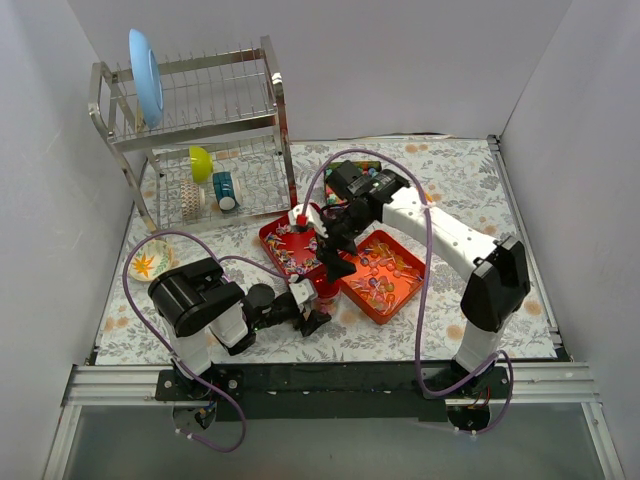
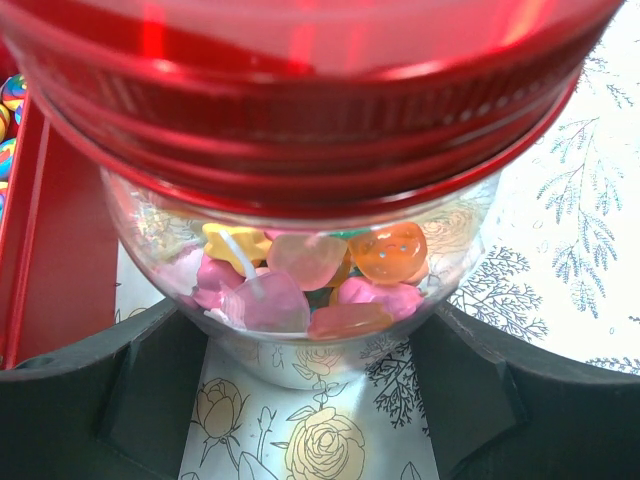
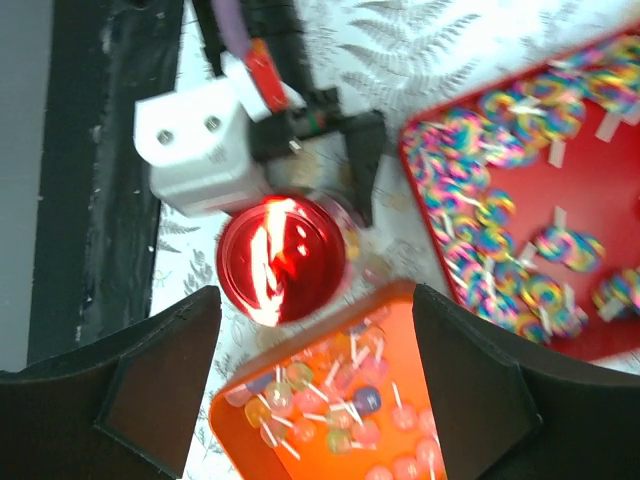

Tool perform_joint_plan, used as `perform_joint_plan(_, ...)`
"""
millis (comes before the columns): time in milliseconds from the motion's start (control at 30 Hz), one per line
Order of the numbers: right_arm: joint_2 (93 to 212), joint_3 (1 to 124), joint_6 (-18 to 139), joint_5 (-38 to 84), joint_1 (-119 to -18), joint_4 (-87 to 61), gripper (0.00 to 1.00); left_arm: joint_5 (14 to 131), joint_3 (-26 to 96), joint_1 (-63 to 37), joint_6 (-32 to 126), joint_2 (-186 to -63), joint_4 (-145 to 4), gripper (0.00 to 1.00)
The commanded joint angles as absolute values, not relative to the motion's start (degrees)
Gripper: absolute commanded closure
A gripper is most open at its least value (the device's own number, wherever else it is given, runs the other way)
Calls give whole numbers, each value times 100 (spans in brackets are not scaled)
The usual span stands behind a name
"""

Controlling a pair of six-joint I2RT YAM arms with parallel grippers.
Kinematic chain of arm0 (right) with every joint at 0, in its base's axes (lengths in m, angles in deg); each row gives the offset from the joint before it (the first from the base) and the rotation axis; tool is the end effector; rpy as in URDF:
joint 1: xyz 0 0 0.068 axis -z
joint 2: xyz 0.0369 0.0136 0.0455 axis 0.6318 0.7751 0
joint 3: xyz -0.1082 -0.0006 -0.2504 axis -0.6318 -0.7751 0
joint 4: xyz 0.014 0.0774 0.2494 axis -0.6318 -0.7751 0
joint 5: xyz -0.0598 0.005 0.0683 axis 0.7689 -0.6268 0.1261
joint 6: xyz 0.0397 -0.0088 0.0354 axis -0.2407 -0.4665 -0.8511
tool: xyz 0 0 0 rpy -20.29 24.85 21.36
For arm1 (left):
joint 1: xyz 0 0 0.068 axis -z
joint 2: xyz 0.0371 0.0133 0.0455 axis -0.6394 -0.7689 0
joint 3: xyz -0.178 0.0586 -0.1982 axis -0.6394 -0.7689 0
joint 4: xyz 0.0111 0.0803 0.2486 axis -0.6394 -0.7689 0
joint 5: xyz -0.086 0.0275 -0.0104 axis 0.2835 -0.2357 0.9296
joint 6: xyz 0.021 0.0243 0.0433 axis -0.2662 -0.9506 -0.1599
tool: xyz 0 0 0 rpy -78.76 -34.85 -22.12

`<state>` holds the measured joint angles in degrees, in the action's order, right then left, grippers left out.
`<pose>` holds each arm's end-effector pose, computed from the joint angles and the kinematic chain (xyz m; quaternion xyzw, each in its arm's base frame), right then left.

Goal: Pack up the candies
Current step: Screw the bottle lid onto the packing bottle.

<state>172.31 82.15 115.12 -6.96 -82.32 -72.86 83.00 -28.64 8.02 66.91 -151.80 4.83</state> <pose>0.2483 0.2625 0.3171 -0.7084 0.5985 0.3084 0.2119 0.1421 -0.1732 0.0897 0.2048 0.7736 -0.4755 0.3654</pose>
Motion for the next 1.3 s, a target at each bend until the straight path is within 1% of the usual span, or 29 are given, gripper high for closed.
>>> perform_joint_plan(0,17465,8333,11777,-926,-8488,-7473,15,8214,-3039,771,6617,-15273,1790,100)
perform_joint_plan(300,17589,8280,11971,-855,-8533,-7842,15,8073,-3013,710,6757,-15256,1720,100)
perform_joint_plan(800,17378,7902,11980,-706,-8568,-7824,15,8029,-2907,543,6968,-15291,1544,100)
perform_joint_plan(1000,16886,7261,11936,-390,-8577,-7868,16,8029,-2863,473,7038,-15317,1465,100)
perform_joint_plan(1133,16210,6708,11813,-179,-8576,-8044,16,8029,-2863,464,7038,-15335,1465,100)
perform_joint_plan(1267,15831,6584,11551,-82,-8559,-8080,17,8178,-2863,464,7012,-15370,1456,100)
